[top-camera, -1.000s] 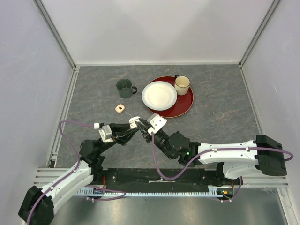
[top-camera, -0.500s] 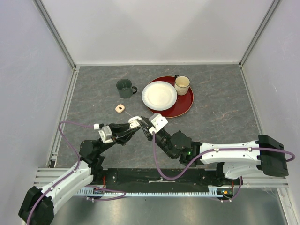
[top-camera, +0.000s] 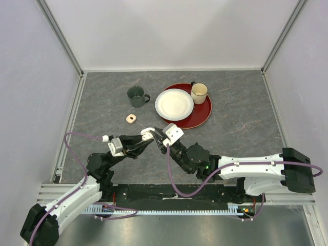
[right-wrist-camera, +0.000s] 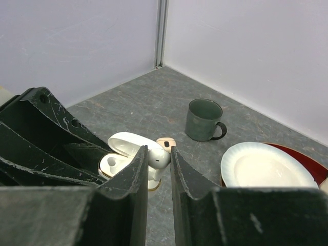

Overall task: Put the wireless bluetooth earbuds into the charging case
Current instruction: Place the earbud in the charging case.

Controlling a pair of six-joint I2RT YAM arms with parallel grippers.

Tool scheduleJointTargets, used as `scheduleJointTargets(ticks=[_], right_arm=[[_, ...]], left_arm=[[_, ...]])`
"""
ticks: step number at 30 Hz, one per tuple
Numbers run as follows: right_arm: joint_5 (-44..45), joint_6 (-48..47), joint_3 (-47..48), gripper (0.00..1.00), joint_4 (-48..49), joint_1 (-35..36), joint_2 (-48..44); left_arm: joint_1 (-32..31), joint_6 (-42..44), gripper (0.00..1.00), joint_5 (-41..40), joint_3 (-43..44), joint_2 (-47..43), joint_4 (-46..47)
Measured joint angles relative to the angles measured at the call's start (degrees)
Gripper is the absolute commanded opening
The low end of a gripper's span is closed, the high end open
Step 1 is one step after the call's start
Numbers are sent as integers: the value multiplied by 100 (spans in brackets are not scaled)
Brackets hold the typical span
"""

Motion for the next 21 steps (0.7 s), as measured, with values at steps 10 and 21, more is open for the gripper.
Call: scheduleJointTargets(ticks=[10, 21], right_arm=[[-44, 63, -2, 0, 39, 0, 33], [-42, 61, -138, 0, 260, 0, 46]], left_arm=[[0, -94, 2, -28, 0, 7, 0], [0, -417, 2, -28, 0, 4, -22]])
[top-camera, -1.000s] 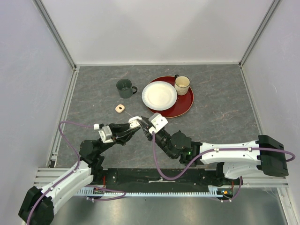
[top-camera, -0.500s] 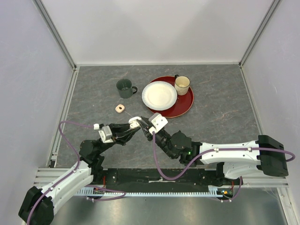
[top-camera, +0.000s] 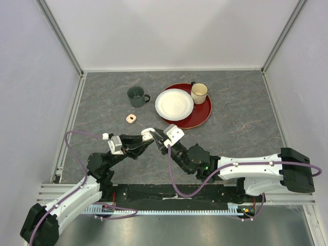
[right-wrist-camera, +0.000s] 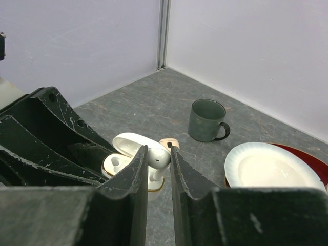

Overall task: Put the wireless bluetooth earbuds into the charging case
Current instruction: Place the earbud in the charging case.

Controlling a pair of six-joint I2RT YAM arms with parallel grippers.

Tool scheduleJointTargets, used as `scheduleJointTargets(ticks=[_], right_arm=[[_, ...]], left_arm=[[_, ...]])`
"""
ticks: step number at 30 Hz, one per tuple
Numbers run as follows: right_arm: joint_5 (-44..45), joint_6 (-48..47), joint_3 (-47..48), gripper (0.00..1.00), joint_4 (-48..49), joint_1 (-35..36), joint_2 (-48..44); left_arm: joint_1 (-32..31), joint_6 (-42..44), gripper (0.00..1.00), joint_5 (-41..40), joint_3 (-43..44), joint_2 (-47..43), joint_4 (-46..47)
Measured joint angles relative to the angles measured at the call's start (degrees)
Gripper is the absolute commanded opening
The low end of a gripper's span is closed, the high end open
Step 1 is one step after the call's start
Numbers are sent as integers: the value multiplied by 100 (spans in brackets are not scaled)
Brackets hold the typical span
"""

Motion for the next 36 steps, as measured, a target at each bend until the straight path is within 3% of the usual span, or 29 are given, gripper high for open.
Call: scheduleJointTargets(ticks=[19, 28, 33, 34, 36], right_arm=[[-140, -74, -81, 0, -26, -2, -4], [-367, -332, -52, 0, -470, -7, -7], [-385, -354, 87, 17, -708, -13, -4], [-380, -341, 122, 28, -776, -15, -4], [-341, -256, 216, 40, -942, -15, 0]], left_arm=[[-2, -365, 2, -87, 0, -31, -50], [-2, -365, 2, -127, -2, -59, -173], [0, -363, 2, -146, -2, -59, -160], [0, -363, 2, -149, -2, -59, -157], [0, -363, 2, -164, -2, -61, -155]])
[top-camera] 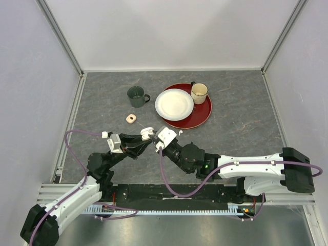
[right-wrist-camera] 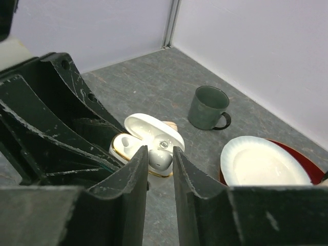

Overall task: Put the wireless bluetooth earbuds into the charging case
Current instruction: Place the earbud in the charging case, then move the distractor to the center of the board.

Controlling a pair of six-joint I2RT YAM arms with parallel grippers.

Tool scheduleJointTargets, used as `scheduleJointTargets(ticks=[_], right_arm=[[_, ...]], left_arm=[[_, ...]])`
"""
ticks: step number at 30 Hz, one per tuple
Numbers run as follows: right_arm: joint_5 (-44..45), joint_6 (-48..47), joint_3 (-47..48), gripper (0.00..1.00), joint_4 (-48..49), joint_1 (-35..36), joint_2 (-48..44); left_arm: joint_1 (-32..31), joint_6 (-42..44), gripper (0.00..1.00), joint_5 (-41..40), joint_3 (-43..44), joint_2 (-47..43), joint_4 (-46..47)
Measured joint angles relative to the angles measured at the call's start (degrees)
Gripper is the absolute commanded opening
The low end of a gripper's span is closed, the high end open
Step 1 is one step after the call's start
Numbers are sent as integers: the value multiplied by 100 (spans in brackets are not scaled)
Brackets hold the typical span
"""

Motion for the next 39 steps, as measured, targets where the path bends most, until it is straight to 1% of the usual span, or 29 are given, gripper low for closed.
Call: scheduleJointTargets(ticks=[1, 3, 4, 6, 7, 11, 15, 18, 19, 22, 24, 26, 27, 29, 34, 39], right_arm=[[13, 57, 57, 58, -103, 0, 4], [42, 245, 199, 68, -282, 4, 15], [83, 345, 273, 75, -391, 7, 20], [153, 555, 378, 84, -553, 7, 17], [188, 627, 396, 91, -590, 4, 9], [380, 914, 396, 98, -669, 7, -197], [846, 1132, 356, 98, -516, -11, -752], [1329, 1526, 361, 98, -525, -173, -1187], [1539, 1799, 409, 98, -717, -308, -1311], [2044, 3014, 800, 98, -1893, -1145, -1388], [1912, 3869, 1051, 98, -2813, -1941, -1241], [1523, 4642, 1060, 95, -3654, -2761, -1025], [1296, 4935, 997, 93, -3967, -3027, -883], [811, 5421, 789, 90, -4369, -3340, -608], [-232, 6336, 286, 81, -5066, -3635, 400], [-686, 6749, 256, 74, -5145, -3639, 1034]], left_arm=[[0, 2, 2, -15, 0, -4, 0], [0, 7, 2, -35, 0, -4, -9], [0, 9, 2, -48, 0, -2, -7], [0, 24, 2, -68, 0, -24, -2], [0, 31, 2, -72, 0, -39, 0], [0, 81, 2, -94, 0, -98, -11], [0, 170, 2, -125, 0, -177, -96], [0, 221, 2, -175, 0, -225, -195], [0, 232, 2, -190, 0, -243, -219], [0, 264, 2, -223, 0, -319, -323], [0, 271, 2, -225, 0, -413, -382], [0, 282, 2, -225, 0, -549, -450], [0, 289, 2, -227, 0, -634, -505], [0, 317, 2, -232, 0, -765, -599], [0, 400, 2, -256, 0, -1019, -868], [0, 446, 2, -350, 0, -1174, -1067]])
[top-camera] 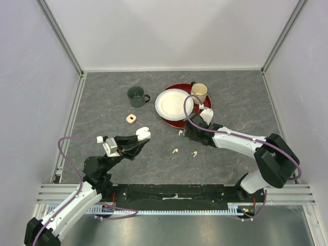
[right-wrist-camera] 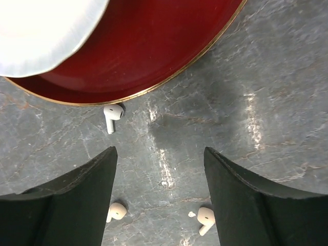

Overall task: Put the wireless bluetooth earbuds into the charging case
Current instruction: Move the distractor to the center of the board.

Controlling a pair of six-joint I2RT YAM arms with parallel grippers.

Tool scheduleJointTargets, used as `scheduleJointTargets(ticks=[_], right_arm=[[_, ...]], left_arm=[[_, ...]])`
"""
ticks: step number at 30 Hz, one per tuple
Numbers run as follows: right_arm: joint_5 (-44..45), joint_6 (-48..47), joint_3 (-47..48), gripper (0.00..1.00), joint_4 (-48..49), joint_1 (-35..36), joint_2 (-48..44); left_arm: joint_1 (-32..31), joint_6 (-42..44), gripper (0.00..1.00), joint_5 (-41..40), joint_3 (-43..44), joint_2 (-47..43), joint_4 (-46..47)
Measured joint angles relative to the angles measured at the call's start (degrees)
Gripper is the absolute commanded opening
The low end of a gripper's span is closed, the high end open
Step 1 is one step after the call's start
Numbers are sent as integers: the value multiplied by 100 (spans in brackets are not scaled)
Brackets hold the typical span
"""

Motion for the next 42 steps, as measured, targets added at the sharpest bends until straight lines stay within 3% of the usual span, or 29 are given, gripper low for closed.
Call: scheduleJointTargets(ticks=[7, 42], right_arm=[[-258, 142, 328, 67, 138, -76, 942], [-616, -310, 796, 72, 988, -555, 1622]], left_arm=[[0, 22, 2, -26, 0, -98, -166], [0, 35, 2, -35, 0, -175, -343]])
